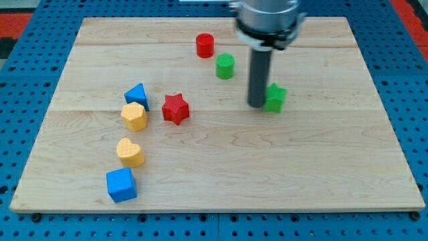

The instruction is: Move the green circle into the green star

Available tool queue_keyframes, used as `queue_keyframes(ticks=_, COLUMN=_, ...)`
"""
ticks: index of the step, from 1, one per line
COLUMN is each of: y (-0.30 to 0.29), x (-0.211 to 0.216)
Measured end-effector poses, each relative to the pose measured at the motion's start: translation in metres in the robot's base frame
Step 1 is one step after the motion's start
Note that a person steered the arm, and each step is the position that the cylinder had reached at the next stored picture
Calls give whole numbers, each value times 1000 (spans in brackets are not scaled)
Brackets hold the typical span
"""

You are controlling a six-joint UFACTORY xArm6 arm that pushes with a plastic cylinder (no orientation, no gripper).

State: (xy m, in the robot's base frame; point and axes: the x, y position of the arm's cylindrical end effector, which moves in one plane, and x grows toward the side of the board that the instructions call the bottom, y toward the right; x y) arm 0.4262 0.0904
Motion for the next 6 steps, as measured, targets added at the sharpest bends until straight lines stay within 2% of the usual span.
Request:
queue_keyframes(ticks=1, y=22, x=-13)
queue_keyframes(ticks=2, y=9, x=-14)
queue_keyframes(ticks=4, y=-91, x=-15)
queue_keyframes(ticks=5, y=-124, x=-42)
queue_keyframes(ticks=6, y=-113, x=-72)
